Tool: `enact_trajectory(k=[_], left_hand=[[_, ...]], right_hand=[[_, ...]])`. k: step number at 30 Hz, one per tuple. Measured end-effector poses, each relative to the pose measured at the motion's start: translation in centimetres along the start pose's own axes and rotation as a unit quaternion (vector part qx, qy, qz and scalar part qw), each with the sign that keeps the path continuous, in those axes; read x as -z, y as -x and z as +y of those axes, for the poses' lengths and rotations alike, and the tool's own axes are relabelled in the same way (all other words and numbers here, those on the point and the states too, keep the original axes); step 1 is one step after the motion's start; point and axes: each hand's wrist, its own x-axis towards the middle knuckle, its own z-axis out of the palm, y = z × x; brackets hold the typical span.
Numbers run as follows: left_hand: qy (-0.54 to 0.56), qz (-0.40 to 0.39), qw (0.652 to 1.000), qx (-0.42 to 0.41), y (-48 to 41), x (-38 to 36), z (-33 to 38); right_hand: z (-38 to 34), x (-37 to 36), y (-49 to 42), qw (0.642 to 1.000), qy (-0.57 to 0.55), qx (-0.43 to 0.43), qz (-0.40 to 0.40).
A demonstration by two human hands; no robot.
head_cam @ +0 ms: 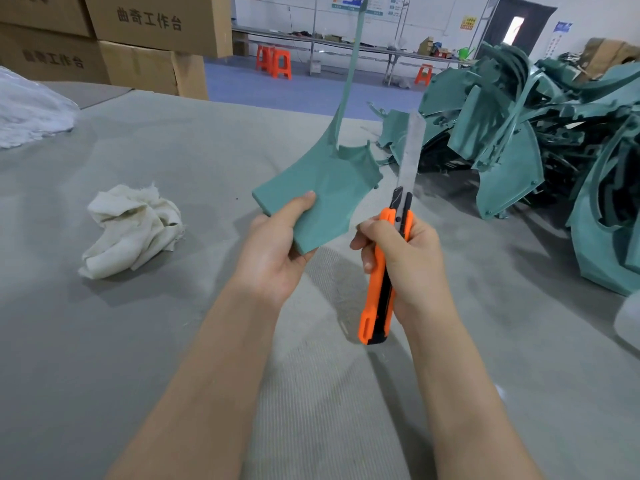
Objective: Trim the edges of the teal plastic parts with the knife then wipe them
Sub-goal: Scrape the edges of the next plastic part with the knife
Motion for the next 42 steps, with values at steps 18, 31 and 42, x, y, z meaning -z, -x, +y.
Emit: enact_trajectory(k=[18, 31, 42], left_hand=[[0.210, 0.037, 0.977, 0.005, -0.7, 0.2, 0.9], [0.214, 0.002, 0.976, 0.035, -0.3, -0.1, 0.8], [0.199, 0.024, 0.979, 0.036, -0.4, 0.0, 0.8]], right_hand=[[1.7, -1.3, 0.2, 0.962, 0.248, 0.113, -0.034], [1.6, -2.0, 0.8, 0.937, 0.297, 0.118, -0.142], [0.5, -1.8, 0.9, 0.988, 0.108, 0.081, -0.074]])
